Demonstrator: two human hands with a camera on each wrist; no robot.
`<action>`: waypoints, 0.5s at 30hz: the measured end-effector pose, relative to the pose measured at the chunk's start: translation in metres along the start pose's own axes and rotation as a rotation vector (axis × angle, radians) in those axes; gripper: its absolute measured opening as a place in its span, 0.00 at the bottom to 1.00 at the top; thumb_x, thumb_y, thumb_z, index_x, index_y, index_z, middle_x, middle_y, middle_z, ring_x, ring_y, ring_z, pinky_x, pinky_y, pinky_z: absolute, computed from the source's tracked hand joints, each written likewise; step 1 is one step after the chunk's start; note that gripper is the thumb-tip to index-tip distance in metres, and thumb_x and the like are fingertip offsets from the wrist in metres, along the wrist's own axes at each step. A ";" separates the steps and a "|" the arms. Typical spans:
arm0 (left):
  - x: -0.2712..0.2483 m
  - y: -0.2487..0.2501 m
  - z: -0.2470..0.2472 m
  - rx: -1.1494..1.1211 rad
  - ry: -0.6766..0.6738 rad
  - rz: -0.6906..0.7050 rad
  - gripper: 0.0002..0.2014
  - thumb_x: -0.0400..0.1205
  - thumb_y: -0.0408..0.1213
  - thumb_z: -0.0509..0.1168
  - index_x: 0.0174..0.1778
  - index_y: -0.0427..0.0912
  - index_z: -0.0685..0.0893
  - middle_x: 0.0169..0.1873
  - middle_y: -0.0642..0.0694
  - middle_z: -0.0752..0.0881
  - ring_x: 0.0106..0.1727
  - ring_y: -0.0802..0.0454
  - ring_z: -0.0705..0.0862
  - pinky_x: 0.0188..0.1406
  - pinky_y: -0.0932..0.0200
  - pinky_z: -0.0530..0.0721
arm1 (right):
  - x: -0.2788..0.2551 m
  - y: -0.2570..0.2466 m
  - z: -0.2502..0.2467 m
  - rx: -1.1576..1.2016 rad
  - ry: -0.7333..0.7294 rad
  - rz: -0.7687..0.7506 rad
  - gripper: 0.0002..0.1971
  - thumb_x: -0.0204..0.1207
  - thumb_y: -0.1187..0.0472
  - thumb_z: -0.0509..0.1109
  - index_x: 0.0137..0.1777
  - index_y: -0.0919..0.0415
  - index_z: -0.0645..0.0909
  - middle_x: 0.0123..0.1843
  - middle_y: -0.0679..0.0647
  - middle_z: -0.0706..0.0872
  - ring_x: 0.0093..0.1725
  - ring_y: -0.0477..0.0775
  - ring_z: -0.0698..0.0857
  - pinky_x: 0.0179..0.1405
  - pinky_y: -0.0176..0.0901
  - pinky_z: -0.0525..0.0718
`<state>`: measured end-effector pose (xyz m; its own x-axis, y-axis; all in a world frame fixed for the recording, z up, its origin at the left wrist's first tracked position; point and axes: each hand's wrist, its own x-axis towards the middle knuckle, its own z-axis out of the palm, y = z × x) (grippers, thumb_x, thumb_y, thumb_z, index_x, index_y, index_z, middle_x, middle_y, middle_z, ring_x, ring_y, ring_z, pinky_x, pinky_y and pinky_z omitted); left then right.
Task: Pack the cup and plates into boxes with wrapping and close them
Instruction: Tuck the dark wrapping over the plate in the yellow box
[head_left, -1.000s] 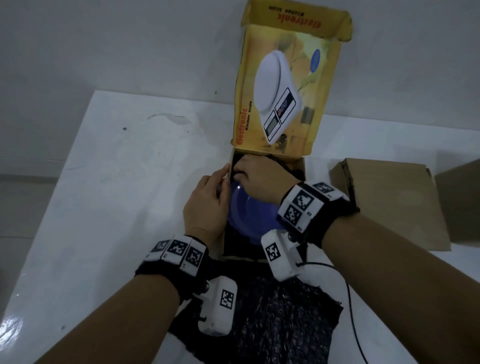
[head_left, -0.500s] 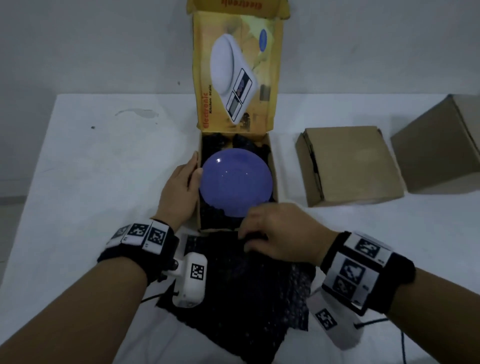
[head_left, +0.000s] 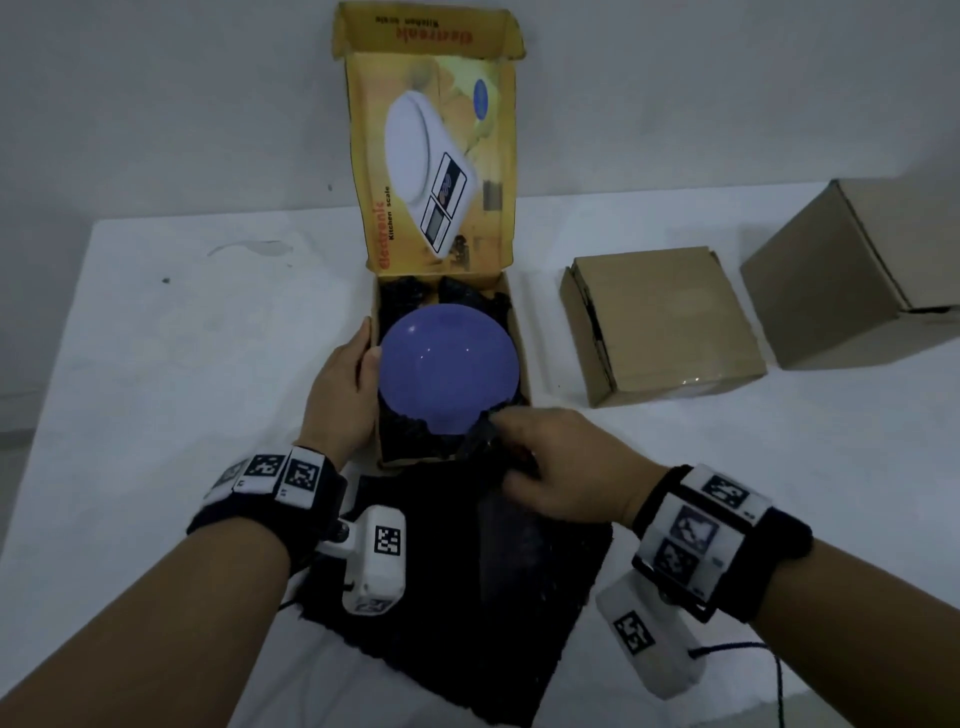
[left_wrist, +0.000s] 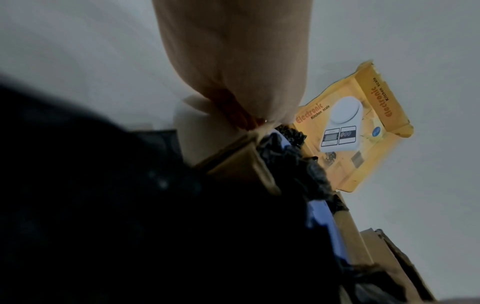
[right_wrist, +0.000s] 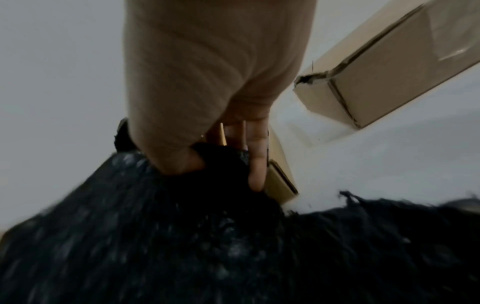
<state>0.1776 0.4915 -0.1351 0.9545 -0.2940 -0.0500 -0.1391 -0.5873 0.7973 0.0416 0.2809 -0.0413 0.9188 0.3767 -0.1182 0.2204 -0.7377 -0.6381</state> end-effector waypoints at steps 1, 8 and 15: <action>0.000 -0.001 0.000 0.002 0.000 0.012 0.27 0.87 0.50 0.48 0.82 0.46 0.61 0.78 0.44 0.70 0.77 0.46 0.69 0.71 0.61 0.65 | 0.004 0.000 -0.007 0.060 0.071 0.042 0.07 0.71 0.69 0.65 0.45 0.59 0.70 0.35 0.53 0.77 0.32 0.55 0.76 0.32 0.49 0.76; -0.003 0.004 0.001 -0.076 0.053 -0.025 0.22 0.88 0.44 0.53 0.79 0.45 0.68 0.74 0.44 0.75 0.74 0.45 0.73 0.72 0.51 0.71 | 0.050 0.015 -0.035 0.261 0.609 0.355 0.12 0.73 0.71 0.57 0.50 0.53 0.70 0.43 0.51 0.79 0.40 0.53 0.79 0.41 0.51 0.80; 0.016 0.025 0.006 -0.169 0.152 -0.164 0.18 0.85 0.37 0.55 0.70 0.44 0.76 0.62 0.42 0.83 0.61 0.43 0.81 0.55 0.53 0.78 | 0.098 0.028 -0.036 0.158 0.555 0.345 0.14 0.81 0.69 0.59 0.66 0.63 0.72 0.61 0.60 0.77 0.53 0.51 0.76 0.54 0.34 0.72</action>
<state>0.1875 0.4677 -0.1196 0.9910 -0.0816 -0.1059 0.0541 -0.4794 0.8759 0.1498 0.2772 -0.0428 0.9693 -0.2415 0.0465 -0.1282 -0.6574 -0.7425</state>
